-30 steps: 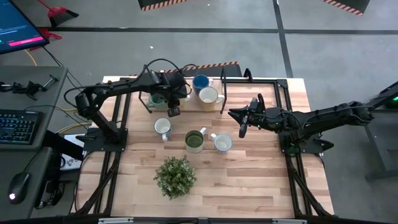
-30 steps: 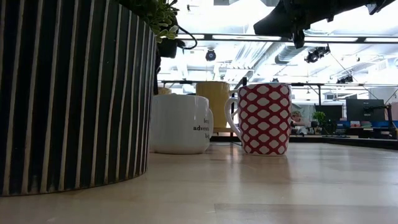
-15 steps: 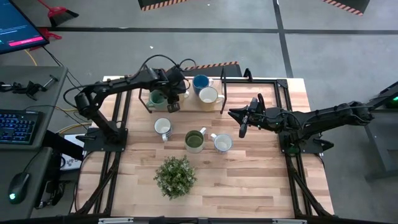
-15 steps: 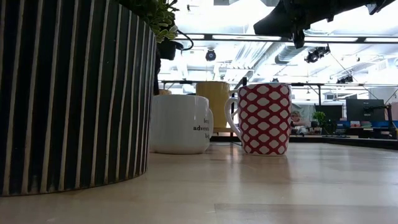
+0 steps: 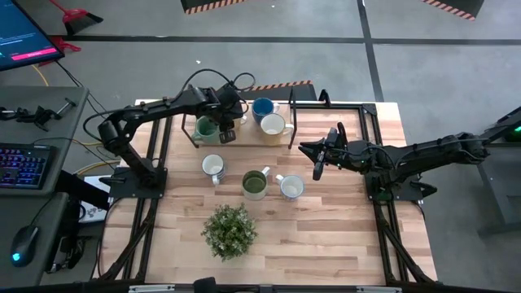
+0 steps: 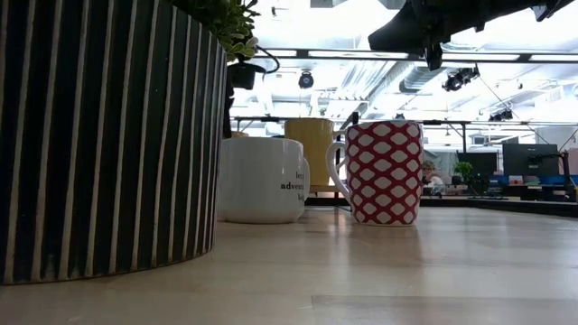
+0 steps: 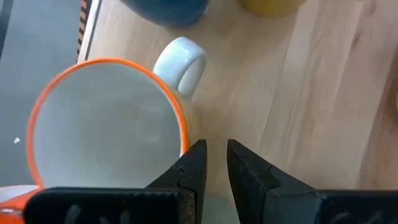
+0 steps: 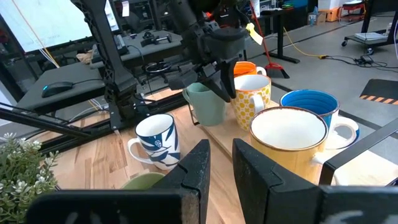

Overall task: Place coffee mugs
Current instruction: Adjust the colored mugs on the shelf

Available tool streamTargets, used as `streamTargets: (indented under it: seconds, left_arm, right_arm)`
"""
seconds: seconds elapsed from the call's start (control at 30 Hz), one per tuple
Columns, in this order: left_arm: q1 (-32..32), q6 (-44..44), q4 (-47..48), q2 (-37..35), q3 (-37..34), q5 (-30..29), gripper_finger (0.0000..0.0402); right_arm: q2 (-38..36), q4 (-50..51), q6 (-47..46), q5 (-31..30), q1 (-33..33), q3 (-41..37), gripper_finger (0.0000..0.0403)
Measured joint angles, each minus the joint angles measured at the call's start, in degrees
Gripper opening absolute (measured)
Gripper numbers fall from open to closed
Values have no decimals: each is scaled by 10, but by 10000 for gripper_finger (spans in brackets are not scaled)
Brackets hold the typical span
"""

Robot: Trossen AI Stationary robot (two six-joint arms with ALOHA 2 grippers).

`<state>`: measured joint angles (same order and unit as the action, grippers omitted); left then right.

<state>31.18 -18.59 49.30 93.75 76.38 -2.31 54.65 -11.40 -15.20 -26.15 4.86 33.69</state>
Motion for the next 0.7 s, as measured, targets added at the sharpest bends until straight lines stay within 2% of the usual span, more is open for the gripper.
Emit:
streamTargets:
  seconds: [0.57, 0.7]
  left_arm:
    - [11, -11, -15, 28, 0, -6, 53]
    - [11, -12, -27, 28, 0, -25, 53]
  right_arm:
    - [0, 0, 0, -3, 0, 0, 55]
    - [0, 0, 0, -4, 0, 0, 55]
